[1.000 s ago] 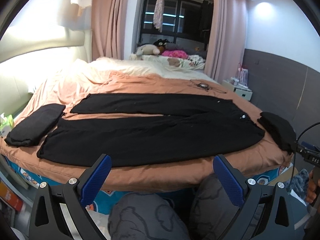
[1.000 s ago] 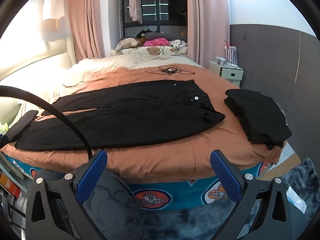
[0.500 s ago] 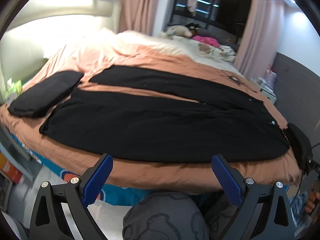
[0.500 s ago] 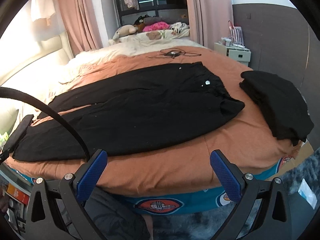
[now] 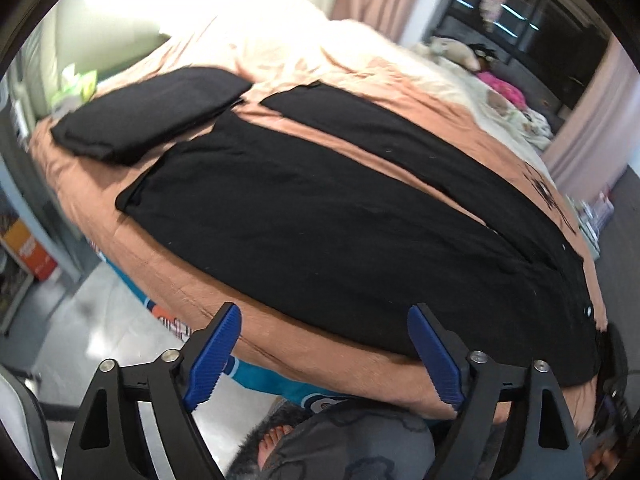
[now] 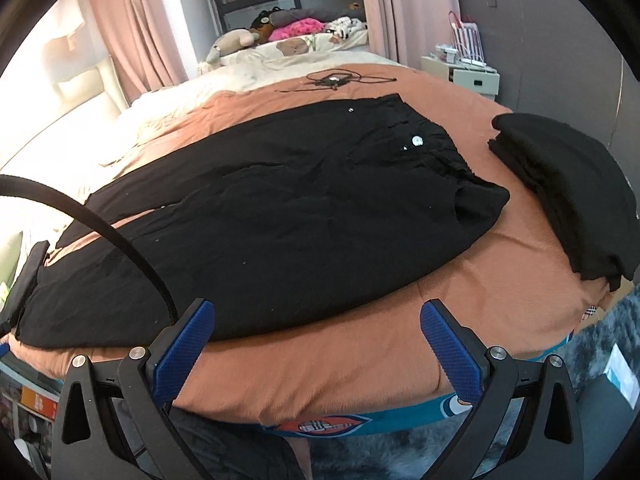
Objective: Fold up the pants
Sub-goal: 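Lower the right tool to the pants waistband while the left tool reaches the leg hems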
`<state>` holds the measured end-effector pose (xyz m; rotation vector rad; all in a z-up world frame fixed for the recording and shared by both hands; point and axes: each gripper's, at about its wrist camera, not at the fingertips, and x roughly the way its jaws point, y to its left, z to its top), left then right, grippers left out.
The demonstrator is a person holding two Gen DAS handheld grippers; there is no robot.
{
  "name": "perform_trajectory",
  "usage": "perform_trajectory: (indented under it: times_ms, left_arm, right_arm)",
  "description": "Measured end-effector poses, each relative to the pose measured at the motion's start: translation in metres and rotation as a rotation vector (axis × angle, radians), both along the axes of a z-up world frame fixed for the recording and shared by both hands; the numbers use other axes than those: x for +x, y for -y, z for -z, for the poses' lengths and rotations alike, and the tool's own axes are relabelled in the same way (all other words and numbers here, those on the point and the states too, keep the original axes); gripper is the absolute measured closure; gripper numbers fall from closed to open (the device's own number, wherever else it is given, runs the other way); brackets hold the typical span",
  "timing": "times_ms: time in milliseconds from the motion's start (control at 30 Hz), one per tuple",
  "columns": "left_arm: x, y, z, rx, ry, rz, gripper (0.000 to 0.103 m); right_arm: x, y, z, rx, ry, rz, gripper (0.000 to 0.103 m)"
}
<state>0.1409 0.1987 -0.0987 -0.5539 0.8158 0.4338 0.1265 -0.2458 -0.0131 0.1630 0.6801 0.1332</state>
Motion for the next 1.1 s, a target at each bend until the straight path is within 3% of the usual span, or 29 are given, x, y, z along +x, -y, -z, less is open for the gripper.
perform_trajectory:
  times_ms: [300, 567, 733, 1100]
  left_arm:
    - [0.010, -0.026, 0.007, -0.105, -0.037, -0.105, 0.022]
    - [0.012, -0.053, 0.019, -0.205, -0.023, -0.195, 0.023]
    - [0.007, -0.069, 0.030, -0.277, -0.027, -0.278, 0.030]
    - [0.004, -0.089, 0.047, -0.314, -0.036, -0.368, 0.030]
  right_arm:
    - [0.034, 0.005, 0.008, 0.045, -0.052, 0.028, 0.000]
    - [0.061, 0.025, 0.024, 0.128, -0.118, 0.068, 0.000]
    - [0.071, 0.043, 0.036, 0.175, -0.157, 0.108, 0.000]
    - [0.085, 0.055, 0.059, 0.257, -0.229, 0.127, 0.000]
